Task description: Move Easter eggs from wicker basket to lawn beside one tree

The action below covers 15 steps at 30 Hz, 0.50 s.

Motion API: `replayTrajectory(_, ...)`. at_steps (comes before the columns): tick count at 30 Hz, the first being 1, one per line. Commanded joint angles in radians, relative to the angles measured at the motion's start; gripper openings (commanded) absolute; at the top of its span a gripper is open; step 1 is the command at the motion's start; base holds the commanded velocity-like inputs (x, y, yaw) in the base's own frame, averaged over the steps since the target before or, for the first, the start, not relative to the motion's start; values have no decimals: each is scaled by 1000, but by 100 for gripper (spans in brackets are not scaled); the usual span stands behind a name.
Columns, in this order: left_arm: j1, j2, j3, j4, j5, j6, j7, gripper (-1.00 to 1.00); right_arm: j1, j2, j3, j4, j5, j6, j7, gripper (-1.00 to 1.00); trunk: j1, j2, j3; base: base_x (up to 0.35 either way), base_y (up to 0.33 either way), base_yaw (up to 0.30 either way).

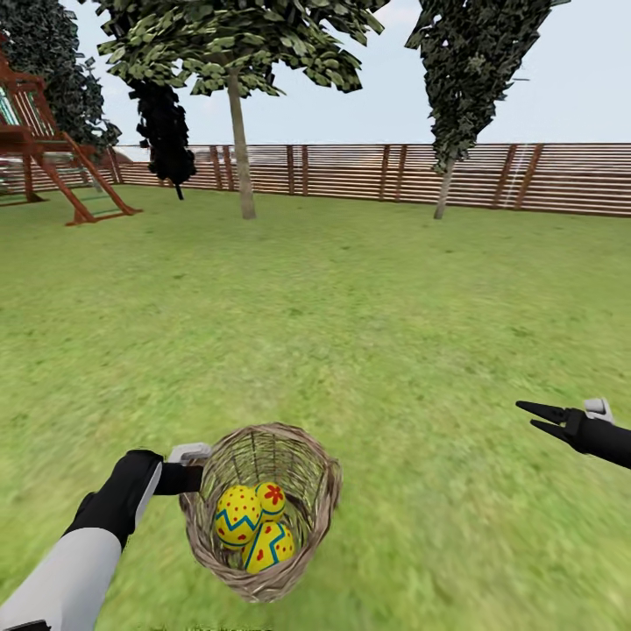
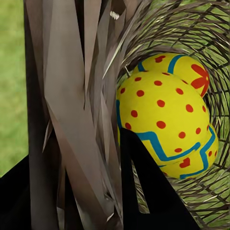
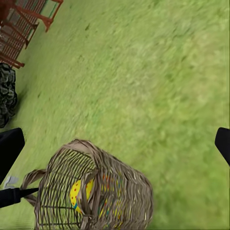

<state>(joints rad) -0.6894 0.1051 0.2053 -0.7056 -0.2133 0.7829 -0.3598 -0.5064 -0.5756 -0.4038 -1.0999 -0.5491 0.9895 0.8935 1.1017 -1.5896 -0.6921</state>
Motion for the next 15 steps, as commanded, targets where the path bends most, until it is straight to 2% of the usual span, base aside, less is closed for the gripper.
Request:
replayTrajectory(1, -1, -1, 4, 0, -1, 5, -8, -100, -1, 0, -1, 0, 3, 4, 5, 100, -4, 7, 2, 0, 0, 288)
replayTrajectory(15, -1, -1, 1, 0, -1, 6, -8, -100, 0, 2, -1, 0, 3, 4, 4, 100, -58, 105, 46, 0, 0, 286)
